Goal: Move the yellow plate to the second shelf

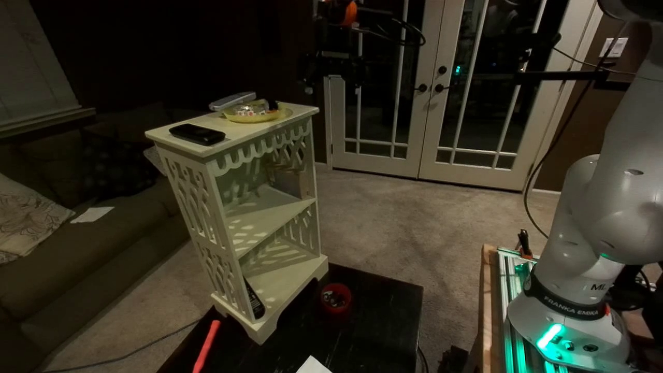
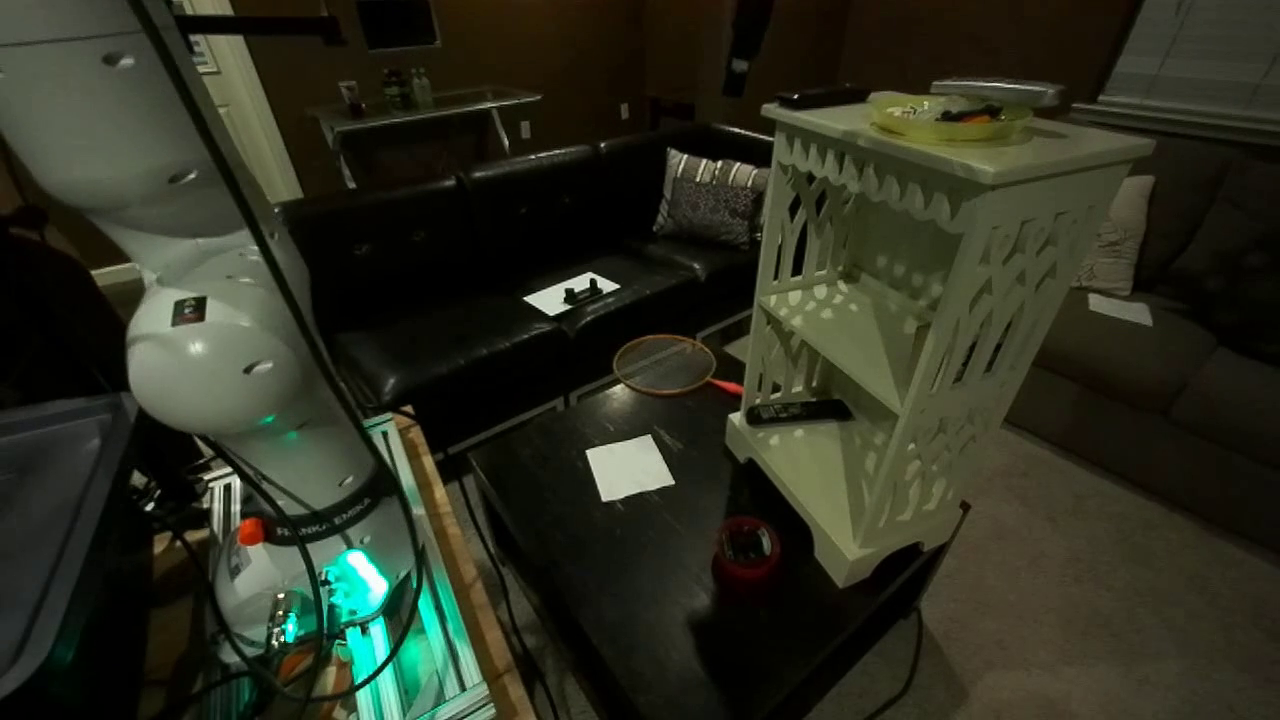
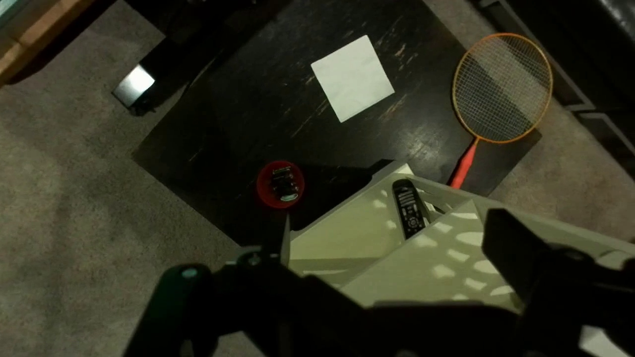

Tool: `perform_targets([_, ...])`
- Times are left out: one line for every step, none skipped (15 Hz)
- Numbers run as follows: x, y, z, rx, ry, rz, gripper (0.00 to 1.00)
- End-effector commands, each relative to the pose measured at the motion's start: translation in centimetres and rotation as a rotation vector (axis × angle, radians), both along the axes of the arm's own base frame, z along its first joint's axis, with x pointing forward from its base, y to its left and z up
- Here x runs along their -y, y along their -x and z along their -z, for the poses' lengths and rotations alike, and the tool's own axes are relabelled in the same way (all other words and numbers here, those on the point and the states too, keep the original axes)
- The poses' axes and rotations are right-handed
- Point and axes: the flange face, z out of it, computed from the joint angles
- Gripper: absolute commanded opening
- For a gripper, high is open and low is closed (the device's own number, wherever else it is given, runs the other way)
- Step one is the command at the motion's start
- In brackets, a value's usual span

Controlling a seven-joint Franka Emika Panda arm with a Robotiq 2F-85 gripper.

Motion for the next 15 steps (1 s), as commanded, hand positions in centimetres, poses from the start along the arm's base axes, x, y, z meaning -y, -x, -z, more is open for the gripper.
perform_targets([0.2,-0.4,0.1,0.0,-0.005,0.015,1.0])
perform_targets([0.3,-0.6,0.2,-0.001,-0.006,0.023,1.0])
perform_targets([0.3,-0.7,0.2,-0.002,-0.007,0.026,1.0])
perform_targets([0.3,-0.7,0.2,-0.002,-0.008,0.028,1.0])
perform_targets([0.3,-0.7,0.2,-0.001,-0.008,0.029,1.0])
perform_targets([0.5,-1.4,-0.2,0.032,-0.033,0.052,1.0])
perform_targets([1.0,-2.0,-0.6,0.04,-0.051,0.098,1.0])
perform_targets([1.8,-2.7,-0.8,0.069,-0.059,0.146,1.0])
perform_targets([2.6,-3.2,-0.9,0.075,-0.079,0.188,1.0])
perform_targets([3.5,-3.7,-1.1,0.099,-0.099,0.235,1.0])
perform_targets([4.4,-4.2,-1.2,0.116,-0.111,0.279,1.0])
perform_targets([5.4,-4.8,-1.0,0.134,-0.129,0.325,1.0])
perform_targets([6.2,-5.4,-0.8,0.154,-0.141,0.367,1.0])
perform_targets([6.8,-6.1,-0.6,0.182,-0.157,0.412,1.0])
perform_targets([7.4,-6.8,-0.5,0.212,-0.164,0.454,1.0])
